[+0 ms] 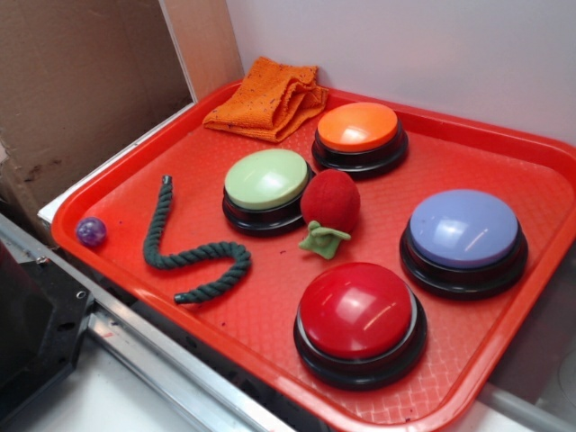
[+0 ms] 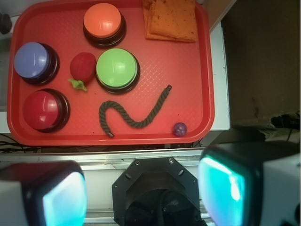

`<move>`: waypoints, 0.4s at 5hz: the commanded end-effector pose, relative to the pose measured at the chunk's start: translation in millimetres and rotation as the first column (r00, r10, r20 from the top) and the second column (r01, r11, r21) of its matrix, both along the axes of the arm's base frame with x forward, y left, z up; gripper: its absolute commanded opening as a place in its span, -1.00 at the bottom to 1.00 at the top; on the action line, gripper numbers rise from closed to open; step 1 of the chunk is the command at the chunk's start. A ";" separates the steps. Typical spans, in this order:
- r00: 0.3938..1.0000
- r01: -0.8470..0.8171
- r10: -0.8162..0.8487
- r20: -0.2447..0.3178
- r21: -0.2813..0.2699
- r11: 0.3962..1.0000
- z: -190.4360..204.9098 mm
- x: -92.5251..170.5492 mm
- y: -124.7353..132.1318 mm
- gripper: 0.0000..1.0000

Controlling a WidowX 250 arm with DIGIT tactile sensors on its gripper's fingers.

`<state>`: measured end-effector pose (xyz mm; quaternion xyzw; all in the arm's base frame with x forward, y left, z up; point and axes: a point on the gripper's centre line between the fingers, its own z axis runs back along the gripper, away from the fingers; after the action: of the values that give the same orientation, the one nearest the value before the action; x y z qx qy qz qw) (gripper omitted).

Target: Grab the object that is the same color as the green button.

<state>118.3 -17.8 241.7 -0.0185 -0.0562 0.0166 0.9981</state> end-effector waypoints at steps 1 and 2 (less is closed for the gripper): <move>1.000 0.000 0.000 0.000 0.000 1.000 0.0 0.0 0.0 1.00; 0.998 0.000 -0.001 0.055 0.022 1.000 -20.0 4.7 -16.7 1.00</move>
<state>120.1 -33.9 215.6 -0.0067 -0.0740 0.0185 0.9971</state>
